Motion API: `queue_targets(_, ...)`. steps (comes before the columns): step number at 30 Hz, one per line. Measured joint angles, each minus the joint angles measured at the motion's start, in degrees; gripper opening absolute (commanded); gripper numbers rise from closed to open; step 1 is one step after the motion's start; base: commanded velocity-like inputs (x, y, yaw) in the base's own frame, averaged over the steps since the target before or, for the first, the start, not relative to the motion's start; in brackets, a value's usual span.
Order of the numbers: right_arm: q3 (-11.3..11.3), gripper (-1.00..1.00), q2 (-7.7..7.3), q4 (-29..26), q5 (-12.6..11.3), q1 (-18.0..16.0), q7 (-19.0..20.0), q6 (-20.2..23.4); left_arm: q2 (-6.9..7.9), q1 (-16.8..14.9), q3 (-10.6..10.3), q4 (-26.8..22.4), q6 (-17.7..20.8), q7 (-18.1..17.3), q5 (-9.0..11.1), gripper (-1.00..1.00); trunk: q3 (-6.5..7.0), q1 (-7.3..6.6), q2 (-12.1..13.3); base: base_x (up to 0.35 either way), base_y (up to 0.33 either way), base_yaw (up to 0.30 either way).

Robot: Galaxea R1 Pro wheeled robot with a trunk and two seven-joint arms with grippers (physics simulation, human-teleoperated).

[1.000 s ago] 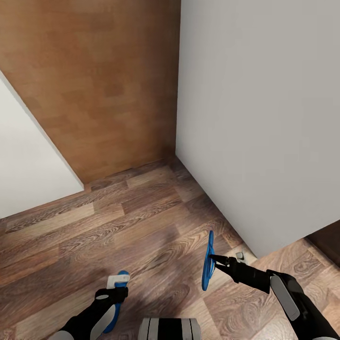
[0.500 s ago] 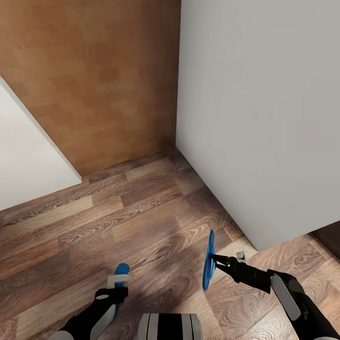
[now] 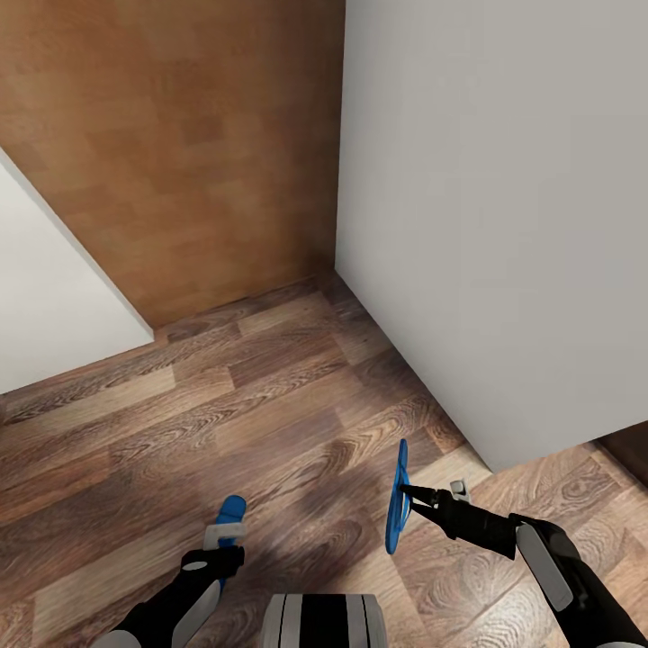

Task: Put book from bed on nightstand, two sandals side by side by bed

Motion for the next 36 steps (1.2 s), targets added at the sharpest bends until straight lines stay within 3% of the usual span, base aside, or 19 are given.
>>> queue_targets(6, 0.00, -1.00, 0.00, 0.00, 0.00, 0.00, 0.00, 0.00, 0.01, 0.00, 0.00, -0.05, -0.46, 0.00, 0.01, 1.00, 0.00, 0.00, 0.00, 0.000, 0.000, 0.000)
queue_targets(10, 0.00, -1.00, -0.01, 0.00, -0.01, -0.01, 0.02, 0.00, 0.04, -0.02, 0.07, -1.93, -4.07, -0.03, 0.04, 1.00, 0.00, 0.00, 0.00, 0.000, 0.000, 0.000)
queue_targets(13, 0.00, -1.00, 0.00, 0.00, 0.00, 0.01, 0.00, 0.00, 0.07, -0.05, 0.08, -2.96, -4.69, -0.04, 0.06, 1.00, 0.00, 0.00, 0.00, 0.000, 0.000, 0.000)
queue_targets(30, 0.00, -1.00, 0.00, 0.00, 0.00, 0.01, 0.02, 0.00, 0.28, -0.08, 0.00, -3.15, -5.15, -0.04, 0.07, 1.00, 0.00, 0.00, 0.00, 0.000, 0.000, 0.000)
queue_targets(36, 0.00, -1.00, 0.00, 0.01, 0.12, 0.03, 0.00, -0.04, 0.35, -0.08, 0.00, -3.07, -5.17, -0.04, 0.13, 1.00, -1.32, 0.16, -0.08, 0.000, 0.000, 0.000)
